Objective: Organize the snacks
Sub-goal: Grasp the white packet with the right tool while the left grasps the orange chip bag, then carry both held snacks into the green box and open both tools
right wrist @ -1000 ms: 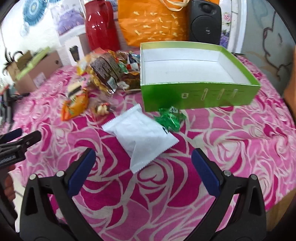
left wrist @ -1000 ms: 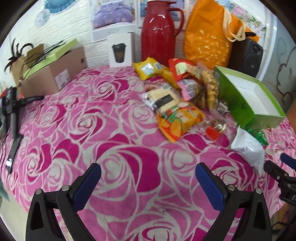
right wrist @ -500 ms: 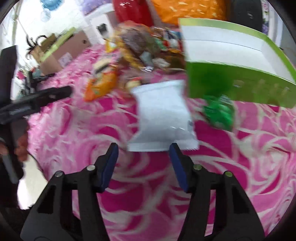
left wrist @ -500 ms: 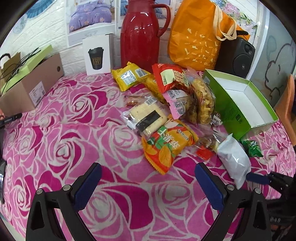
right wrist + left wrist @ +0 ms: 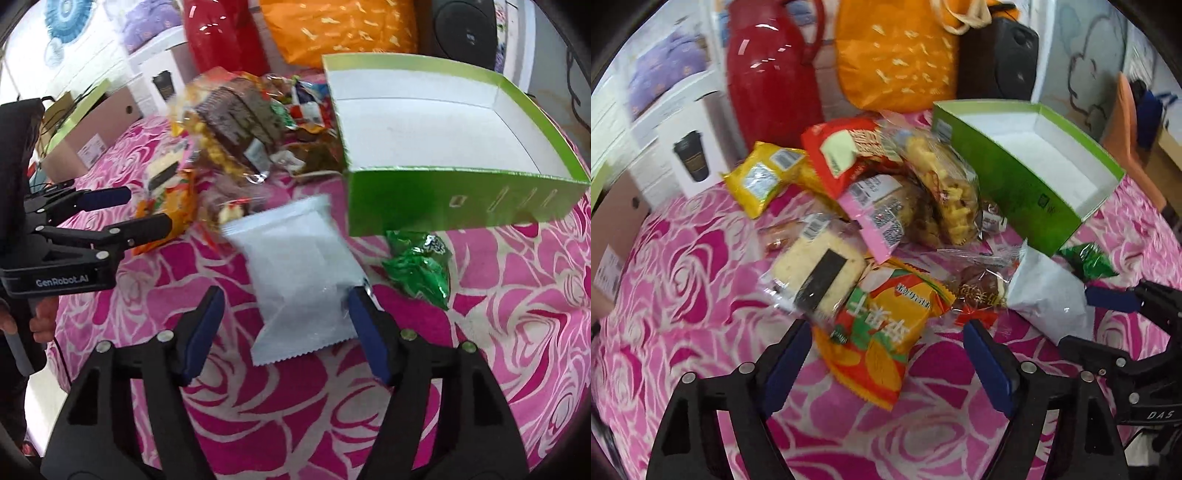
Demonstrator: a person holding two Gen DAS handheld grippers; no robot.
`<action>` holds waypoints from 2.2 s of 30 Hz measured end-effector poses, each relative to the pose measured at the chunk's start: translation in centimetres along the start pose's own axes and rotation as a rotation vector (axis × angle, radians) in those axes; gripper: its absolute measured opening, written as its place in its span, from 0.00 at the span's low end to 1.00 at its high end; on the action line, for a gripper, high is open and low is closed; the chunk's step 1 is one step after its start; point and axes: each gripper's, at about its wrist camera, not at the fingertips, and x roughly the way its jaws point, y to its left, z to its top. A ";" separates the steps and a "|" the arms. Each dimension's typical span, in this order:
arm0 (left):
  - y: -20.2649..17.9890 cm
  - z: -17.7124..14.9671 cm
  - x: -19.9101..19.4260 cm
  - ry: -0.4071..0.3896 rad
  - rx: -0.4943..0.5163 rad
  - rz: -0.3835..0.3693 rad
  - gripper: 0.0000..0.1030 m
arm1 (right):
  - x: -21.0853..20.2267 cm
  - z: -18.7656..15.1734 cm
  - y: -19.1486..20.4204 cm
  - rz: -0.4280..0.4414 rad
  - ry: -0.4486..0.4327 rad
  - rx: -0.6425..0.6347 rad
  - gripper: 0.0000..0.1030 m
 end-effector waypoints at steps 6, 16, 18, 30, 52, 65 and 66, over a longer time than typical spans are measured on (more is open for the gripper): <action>1.2 -0.3 3.4 0.076 -0.025 0.016 0.78 | 0.6 0.2 0.2 0.007 0.012 -0.016 0.68; 2.3 -0.4 3.1 0.093 -0.060 -0.010 0.67 | -0.4 0.1 1.7 0.046 -0.010 -0.126 0.68; 2.4 0.0 3.6 0.092 -0.079 -0.006 0.67 | 0.2 0.0 2.2 0.023 -0.008 -0.167 0.72; 1.1 -0.8 2.5 0.075 -0.117 -0.017 0.48 | 0.8 -0.9 3.5 -0.009 -0.023 -0.200 0.60; -6.9 7.0 -6.2 -0.157 -0.069 -0.230 0.48 | -10.2 2.9 -5.9 -0.139 -0.335 0.075 0.57; -12.1 13.7 1.3 -0.076 -0.020 -0.239 0.48 | -6.0 6.7 -13.4 -0.149 -0.305 0.160 0.57; -12.1 13.9 1.9 -0.067 -0.025 -0.237 0.48 | -5.7 6.9 -13.6 -0.146 -0.302 0.159 0.57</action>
